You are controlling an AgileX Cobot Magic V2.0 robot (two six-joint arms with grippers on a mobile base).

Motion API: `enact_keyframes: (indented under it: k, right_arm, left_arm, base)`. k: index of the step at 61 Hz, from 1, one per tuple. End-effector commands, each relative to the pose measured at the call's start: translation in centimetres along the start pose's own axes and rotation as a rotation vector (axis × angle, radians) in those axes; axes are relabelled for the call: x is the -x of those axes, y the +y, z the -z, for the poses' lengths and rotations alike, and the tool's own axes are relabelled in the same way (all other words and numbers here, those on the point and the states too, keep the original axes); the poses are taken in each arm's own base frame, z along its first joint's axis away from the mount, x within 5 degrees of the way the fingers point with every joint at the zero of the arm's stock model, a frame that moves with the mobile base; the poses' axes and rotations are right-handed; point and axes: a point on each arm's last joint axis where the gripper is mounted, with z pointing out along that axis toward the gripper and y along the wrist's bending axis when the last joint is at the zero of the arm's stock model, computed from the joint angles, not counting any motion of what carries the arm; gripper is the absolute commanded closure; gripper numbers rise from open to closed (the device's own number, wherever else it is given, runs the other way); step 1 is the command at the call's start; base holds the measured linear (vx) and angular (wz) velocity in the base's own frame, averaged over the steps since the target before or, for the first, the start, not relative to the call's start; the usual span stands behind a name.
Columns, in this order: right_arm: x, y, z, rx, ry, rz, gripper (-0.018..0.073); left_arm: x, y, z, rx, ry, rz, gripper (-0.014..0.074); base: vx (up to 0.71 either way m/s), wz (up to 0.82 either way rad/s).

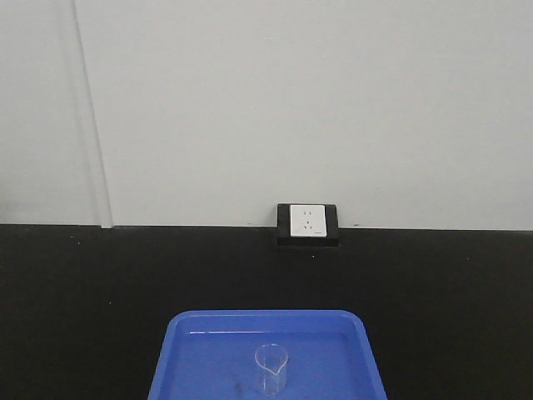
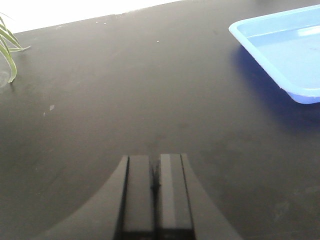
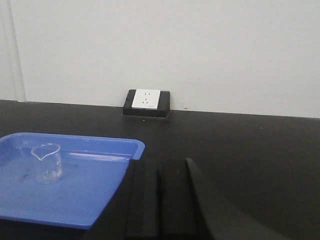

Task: Move beaker to silver tray on left bench

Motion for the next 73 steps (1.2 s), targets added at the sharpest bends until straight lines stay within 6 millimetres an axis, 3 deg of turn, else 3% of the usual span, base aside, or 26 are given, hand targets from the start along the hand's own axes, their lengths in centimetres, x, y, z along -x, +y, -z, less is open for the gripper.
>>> enact_keyframes:
  k: [1, 20, 26, 32, 39, 49, 59, 73]
  right_arm:
    - [0.6, 0.0, 0.1, 0.003, -0.086, 0.014, 0.0571]
    - [1.6, 0.1, 0.2, 0.012, -0.185, 0.014, 0.0571]
    - [3.5, 0.2, 0.5, 0.017, -0.266, 0.013, 0.0571]
    - [6.7, 0.3, 0.5, 0.018, -0.306, 0.012, 0.0571]
    - [10.4, 0.4, -1.1, 0.017, -0.296, 0.042, 0.0571]
    - [13.6, 0.6, -6.4, 0.017, -0.217, 0.085, 0.0571]
    - [12.9, 0.7, -11.0, 0.027, -0.143, 0.077, 0.0571]
    - [10.0, 0.6, -14.4, 0.031, -0.006, 0.066, 0.0564]
  left_arm:
    - [0.2, -0.1, -0.2, -0.004, -0.071, 0.002, 0.0595]
    - [0.2, -0.1, -0.2, -0.004, -0.071, 0.002, 0.0595]
    - [0.2, -0.1, -0.2, -0.004, -0.071, 0.002, 0.0595]
    - [0.2, -0.1, -0.2, -0.004, -0.071, 0.002, 0.0595]
    - [0.2, -0.1, -0.2, -0.004, -0.071, 0.002, 0.0595]
    - [0.2, -0.1, -0.2, -0.004, -0.071, 0.002, 0.0595]
    - [0.2, -0.1, -0.2, -0.004, -0.071, 0.002, 0.0595]
    - [0.2, -0.1, -0.2, -0.004, -0.071, 0.002, 0.0595]
  base:
    - [0.00, 0.00]
    - [0.00, 0.00]
    - [0.00, 0.00]
    - [0.00, 0.00]
    - [0.00, 0.00]
    - [0.00, 0.00]
    - [0.00, 0.00]
    - [0.00, 0.00]
